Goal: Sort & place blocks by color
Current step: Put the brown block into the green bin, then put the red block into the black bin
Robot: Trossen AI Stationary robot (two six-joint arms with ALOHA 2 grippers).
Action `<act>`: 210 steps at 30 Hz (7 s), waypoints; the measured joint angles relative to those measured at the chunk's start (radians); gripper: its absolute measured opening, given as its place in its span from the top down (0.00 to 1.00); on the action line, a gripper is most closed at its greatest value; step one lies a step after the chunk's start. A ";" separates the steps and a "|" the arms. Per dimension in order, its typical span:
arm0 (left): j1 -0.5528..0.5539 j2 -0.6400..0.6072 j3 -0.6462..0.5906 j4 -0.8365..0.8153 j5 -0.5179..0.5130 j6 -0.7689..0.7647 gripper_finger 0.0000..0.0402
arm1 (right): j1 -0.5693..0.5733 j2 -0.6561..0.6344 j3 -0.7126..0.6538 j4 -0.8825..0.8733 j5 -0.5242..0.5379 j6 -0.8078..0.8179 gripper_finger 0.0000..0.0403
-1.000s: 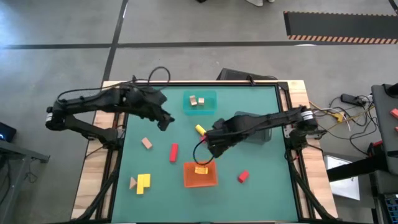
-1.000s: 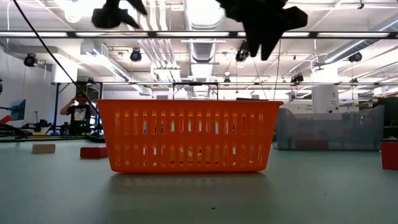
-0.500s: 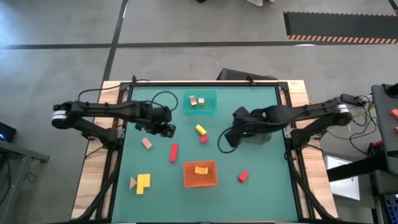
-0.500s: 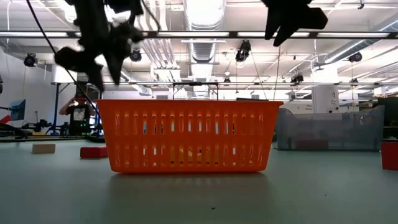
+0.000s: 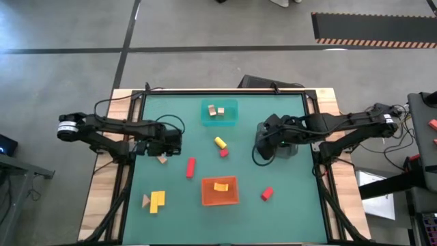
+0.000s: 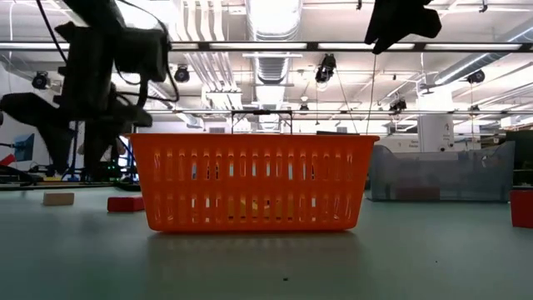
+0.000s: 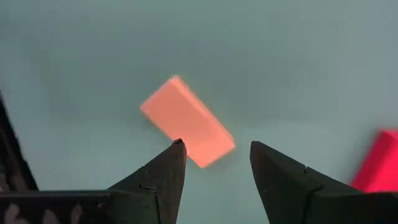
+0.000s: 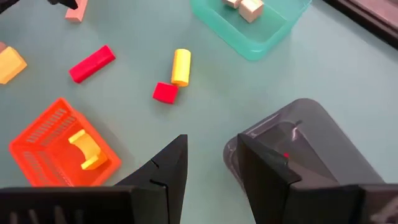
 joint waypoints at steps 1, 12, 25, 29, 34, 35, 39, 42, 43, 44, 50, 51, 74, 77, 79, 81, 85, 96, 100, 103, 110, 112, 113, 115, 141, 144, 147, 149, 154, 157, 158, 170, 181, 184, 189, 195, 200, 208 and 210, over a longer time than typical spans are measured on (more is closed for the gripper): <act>0.000 0.000 -0.009 0.002 -0.003 -0.024 0.59 | 0.000 0.000 0.000 0.000 -0.001 -0.011 0.68; 0.001 0.000 -0.071 0.017 -0.012 -0.138 0.59 | -0.005 -0.001 0.000 -0.001 -0.004 -0.055 0.68; 0.001 -0.002 -0.075 0.040 -0.032 -0.155 0.59 | -0.005 -0.007 0.000 0.003 -0.004 -0.059 0.68; 0.001 0.000 -0.086 0.036 -0.036 -0.155 0.59 | -0.005 -0.005 0.000 0.003 -0.004 -0.074 0.68; 0.001 0.000 -0.084 0.043 -0.036 -0.152 0.59 | -0.005 -0.004 0.000 0.004 -0.004 -0.068 0.68; 0.001 0.001 -0.085 0.046 -0.036 -0.152 0.59 | -0.005 -0.003 0.000 0.004 -0.004 -0.073 0.68; 0.000 0.002 -0.086 0.048 -0.036 -0.151 0.57 | -0.005 -0.001 0.000 0.004 -0.004 -0.085 0.68; 0.000 0.002 -0.086 0.050 -0.036 -0.148 0.52 | -0.005 -0.002 0.000 0.004 -0.004 -0.085 0.68; 0.000 0.002 -0.086 0.051 -0.036 -0.149 0.49 | -0.005 -0.001 0.000 0.004 -0.004 -0.085 0.68; 0.000 0.002 -0.086 0.053 -0.036 -0.148 0.47 | -0.005 -0.001 0.000 0.004 -0.004 -0.085 0.68; 0.000 0.021 -0.087 0.056 -0.036 -0.149 0.36 | -0.005 -0.001 0.000 0.004 -0.004 -0.081 0.68; 0.000 0.029 -0.087 0.059 -0.036 -0.149 0.36 | -0.005 -0.001 0.000 0.004 -0.004 -0.080 0.68; 0.001 0.102 -0.030 0.131 -0.028 -0.014 0.72 | -0.005 -0.002 0.001 0.003 -0.005 -0.095 0.68; 0.000 0.079 0.027 0.101 -0.024 0.040 0.72 | -0.005 -0.003 0.001 0.002 -0.008 -0.099 0.68; 0.000 0.070 0.083 0.081 -0.024 0.087 0.72 | -0.005 -0.007 0.001 0.003 -0.027 -0.102 0.68; 0.000 0.065 0.150 0.050 -0.024 0.154 0.72 | -0.005 -0.012 0.000 0.003 -0.033 -0.102 0.68; 0.000 0.071 0.299 -0.016 -0.023 0.317 0.72 | -0.005 -0.022 0.001 0.003 -0.033 -0.103 0.68; 0.057 0.164 0.628 -0.045 -0.024 0.892 0.72 | -0.044 -0.028 0.001 0.011 -0.022 -0.028 0.68; 0.114 0.247 0.736 -0.049 -0.024 1.131 0.72 | -0.053 -0.035 0.001 0.012 -0.022 0.037 0.68; 0.154 0.320 0.818 -0.051 -0.025 1.289 0.72 | -0.059 -0.043 0.001 0.012 -0.019 0.087 0.68; 0.222 0.481 0.959 -0.030 -0.028 1.648 0.72 | -0.059 -0.062 0.001 0.024 0.061 0.159 0.68; 0.242 0.525 0.971 -0.018 -0.028 1.732 0.72 | -0.059 -0.071 0.001 0.031 0.082 0.161 0.68; 0.251 0.545 0.975 -0.008 -0.028 1.768 0.72 | -0.059 -0.078 0.001 0.031 0.085 0.164 0.68; 0.270 0.579 0.979 0.010 -0.028 1.835 0.72 | -0.059 -0.091 0.001 0.031 0.086 0.167 0.68; 0.376 0.715 0.961 0.287 0.011 1.947 0.71 | -0.059 -0.148 0.001 0.056 0.162 0.176 0.68; 0.377 0.715 0.942 0.283 0.025 1.938 0.71 | -0.059 -0.146 0.001 0.057 0.162 0.179 0.68; 0.377 0.715 0.923 0.283 0.029 1.928 0.71 | -0.059 -0.146 0.001 0.057 0.162 0.179 0.68; 0.377 0.715 0.909 0.283 0.029 1.909 0.71 | -0.059 -0.145 0.001 0.057 0.162 0.179 0.68; 0.377 0.715 0.888 0.282 0.029 1.909 0.65 | -0.059 -0.145 0.001 0.057 0.162 0.179 0.68; 0.377 0.715 0.888 0.284 0.029 1.909 0.59 | -0.059 -0.145 0.001 0.057 0.162 0.177 0.68; 0.377 0.715 0.888 0.285 0.029 1.909 0.58 | -0.059 -0.145 0.001 0.057 0.162 0.176 0.68; 0.367 0.670 0.888 0.275 0.020 1.830 0.55 | -0.059 -0.145 0.001 0.056 0.147 0.231 0.68; 0.340 0.507 0.887 0.268 0.022 1.606 0.55 | -0.059 -0.109 0.001 0.051 -0.164 0.368 0.68; 0.323 0.463 0.886 0.269 0.023 1.579 0.55 | -0.059 -0.081 0.001 0.041 -0.279 0.316 0.68; 0.288 0.403 0.886 0.266 0.023 1.544 0.55 | -0.052 -0.035 0.001 -0.035 -0.496 0.023 0.68; 0.244 0.349 0.885 0.262 0.023 1.478 0.55 | 0.044 -0.013 -0.001 -0.181 -0.552 -0.350 0.68; 0.210 0.310 0.885 0.263 0.023 1.382 0.55 | 0.122 -0.008 -0.025 -0.186 -0.545 -0.464 0.68; 0.145 0.259 0.885 0.259 0.023 1.279 0.55 | 0.271 0.043 -0.116 -0.100 -0.460 -0.527 0.68; 0.123 0.245 0.885 0.253 0.023 1.250 0.55 | 0.304 0.052 -0.147 -0.041 -0.429 -0.539 0.68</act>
